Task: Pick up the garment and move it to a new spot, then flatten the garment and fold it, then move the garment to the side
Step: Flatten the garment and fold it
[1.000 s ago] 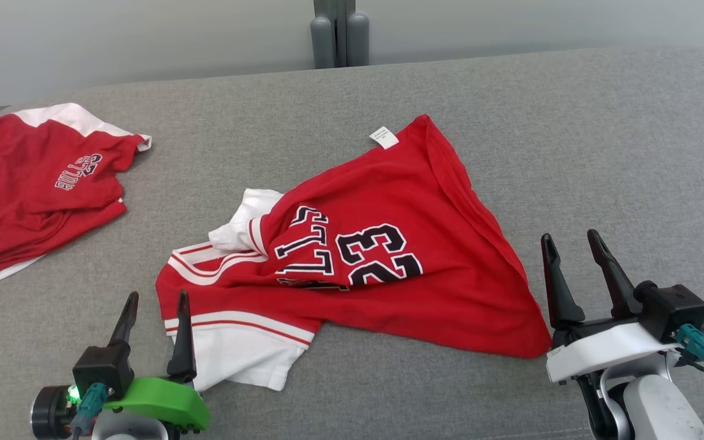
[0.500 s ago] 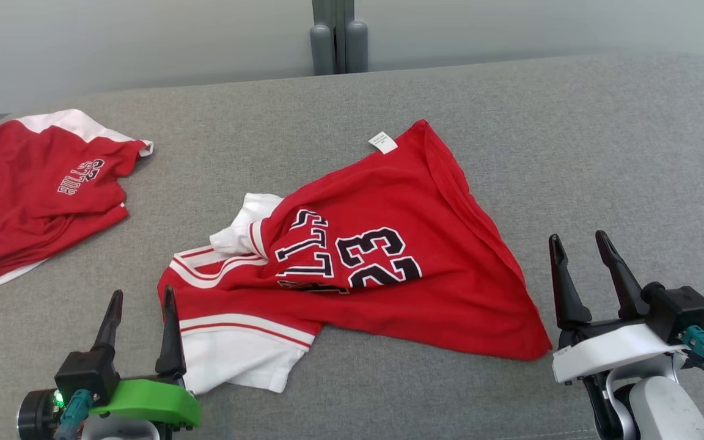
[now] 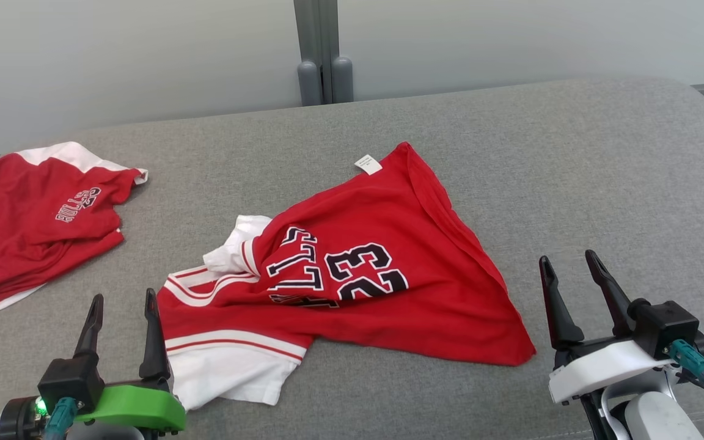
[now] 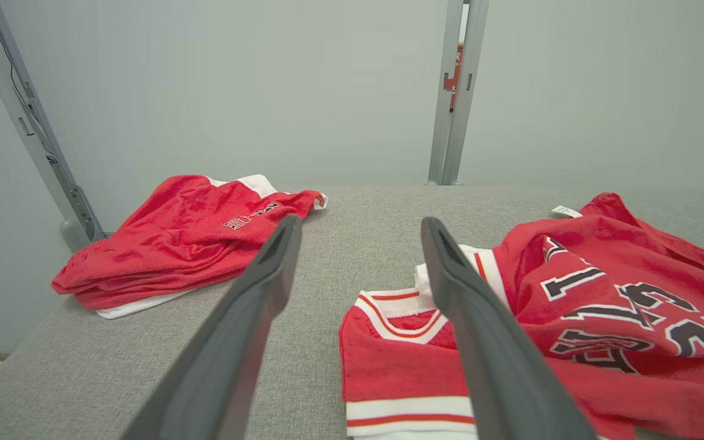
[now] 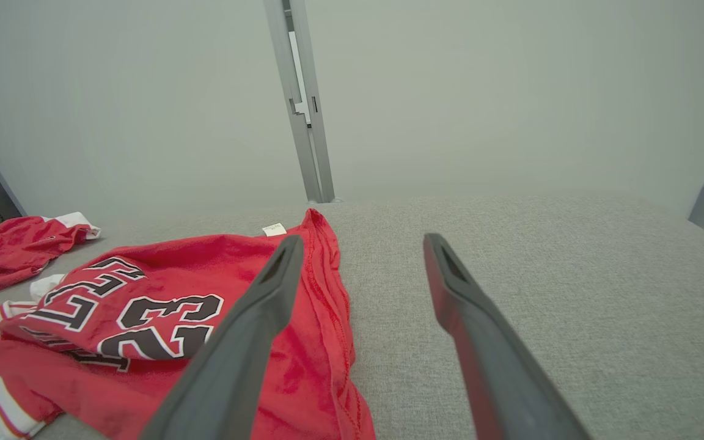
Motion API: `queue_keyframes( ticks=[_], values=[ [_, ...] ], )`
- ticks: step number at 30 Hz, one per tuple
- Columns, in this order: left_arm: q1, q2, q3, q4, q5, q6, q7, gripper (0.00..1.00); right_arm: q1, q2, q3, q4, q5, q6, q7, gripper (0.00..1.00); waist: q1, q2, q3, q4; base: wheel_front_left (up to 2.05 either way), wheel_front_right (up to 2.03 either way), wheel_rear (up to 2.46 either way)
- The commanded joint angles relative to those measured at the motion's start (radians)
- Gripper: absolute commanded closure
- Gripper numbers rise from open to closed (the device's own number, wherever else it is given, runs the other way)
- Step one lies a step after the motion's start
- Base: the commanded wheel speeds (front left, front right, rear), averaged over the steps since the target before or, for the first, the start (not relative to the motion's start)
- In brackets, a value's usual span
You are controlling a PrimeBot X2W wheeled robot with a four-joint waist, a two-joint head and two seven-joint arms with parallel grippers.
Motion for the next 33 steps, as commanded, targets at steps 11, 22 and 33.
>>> queue_keyframes(
  ticks=[11, 22, 33],
  values=[
    [0.044, 0.011, 0.006, -0.008, 0.021, -0.027, 0.001, 0.00, 0.044, -0.012, 0.011, -0.008, -0.022, -0.001, -0.003, 0.00, 0.0000, 0.0000, -0.025, -0.011, 0.00, 0.00, 0.00],
    [0.046, 0.012, 0.003, -0.014, 0.020, -0.036, 0.001, 0.00, 0.054, -0.009, 0.010, -0.008, -0.036, -0.001, -0.003, 0.00, 0.0000, 0.0000, -0.028, -0.006, 0.00, 0.00, 0.00],
    [0.048, 0.011, 0.009, -0.006, 0.024, -0.033, 0.001, 0.00, 0.054, -0.007, 0.013, -0.001, -0.037, -0.001, -0.003, 0.00, 0.0000, 0.0000, -0.023, -0.004, 0.00, 0.00, 0.00]
  ],
)
